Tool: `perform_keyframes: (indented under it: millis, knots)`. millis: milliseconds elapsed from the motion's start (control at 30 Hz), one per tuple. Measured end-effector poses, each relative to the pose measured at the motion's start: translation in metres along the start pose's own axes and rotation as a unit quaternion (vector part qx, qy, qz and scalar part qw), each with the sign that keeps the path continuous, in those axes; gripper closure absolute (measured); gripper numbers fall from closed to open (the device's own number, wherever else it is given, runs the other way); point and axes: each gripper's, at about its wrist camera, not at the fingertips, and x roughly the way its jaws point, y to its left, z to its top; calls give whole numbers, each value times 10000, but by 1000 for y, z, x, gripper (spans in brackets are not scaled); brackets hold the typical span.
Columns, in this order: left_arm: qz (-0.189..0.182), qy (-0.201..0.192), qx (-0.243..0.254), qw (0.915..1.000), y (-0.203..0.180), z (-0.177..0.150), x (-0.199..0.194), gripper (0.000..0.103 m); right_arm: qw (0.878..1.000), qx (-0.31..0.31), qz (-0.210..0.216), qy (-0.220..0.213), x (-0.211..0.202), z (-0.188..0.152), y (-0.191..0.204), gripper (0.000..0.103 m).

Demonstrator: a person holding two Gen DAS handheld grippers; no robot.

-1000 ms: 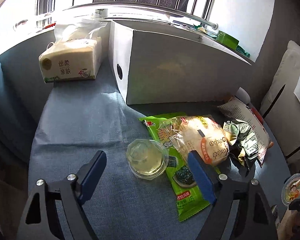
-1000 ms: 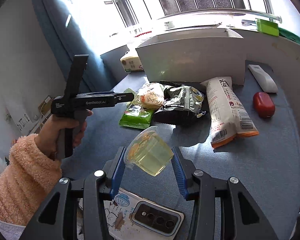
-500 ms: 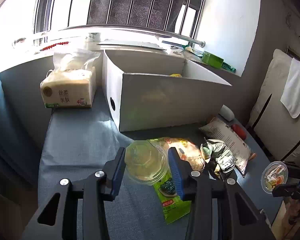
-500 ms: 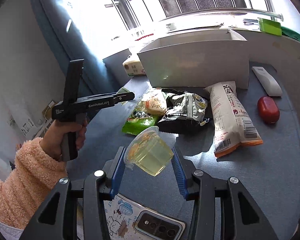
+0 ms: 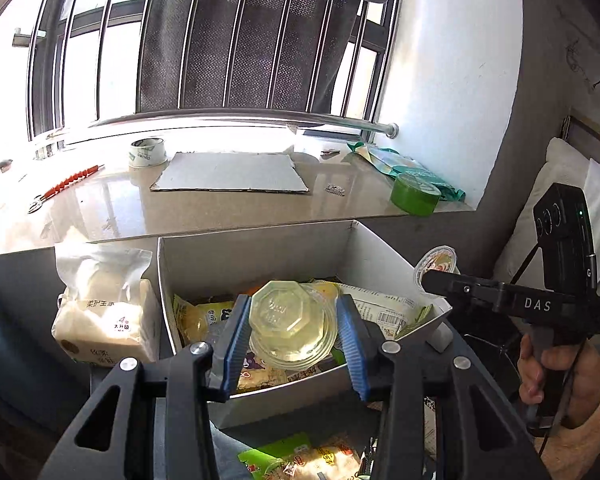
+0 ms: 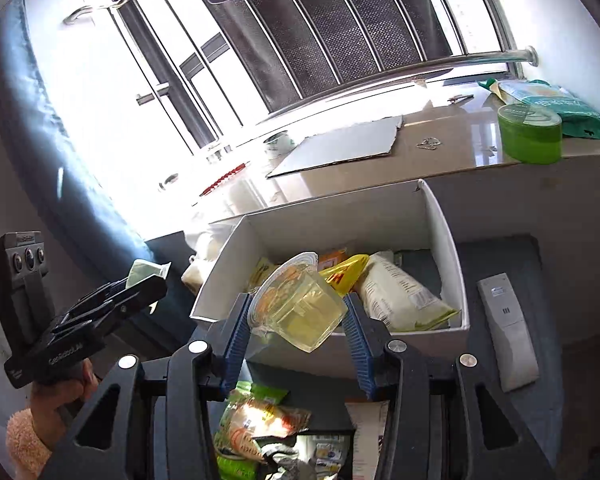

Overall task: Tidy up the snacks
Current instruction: 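Carry the jelly cup over the white box and release it, then grasp the white rice cracker bag with the right gripper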

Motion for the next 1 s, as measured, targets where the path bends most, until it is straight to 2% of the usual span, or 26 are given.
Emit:
perform_keyframes:
  millis: [67,133,167,200,233,267,367,500,633,833,933,1000]
  knots:
    - [114,128,20,9999,2,6,18,56,9994,309,25,171,15,15,-18,53]
    - [417,181,-14,9990,6,7,29,51,9993,326,-117,168,26,25,-26,53]
    - [496,268,-86,9984,10,6,34,27,9992,299,-176,186,31,28,-29,51]
    - [448,388,-231,9980,14,6,37,11,9990,331,-189,224,35,31,-32,49]
    - [348,393,-373,9979,17,4,36,0,9987,434,-178,209,35,33,-35,28]
    - [284,303,-415,9983,18,2,32,0,9983,555,-152,126,33,34,-38,0]
    - [337,107,-353,9988,15,-3,16,0,9981,617,-23,-75,19,31,-38,0]
    - [372,-22,-291,9989,5,-9,-9,0,9992,324,-160,-174,2,22,-28,0]
    - [384,-273,-8,9989,-16,-25,-49,0,9997,37,9,-245,-29,-1,-15,0]
    - [188,-509,322,9980,-58,-83,-109,0,9985,-485,115,-241,-79,-71,3,0]
    - [183,-560,366,9976,-79,-128,-129,0,9983,-521,68,-232,-97,-116,3,0]
    - [55,-426,300,9986,-89,-159,-134,0,9987,-468,-20,-183,-105,-149,0,0]
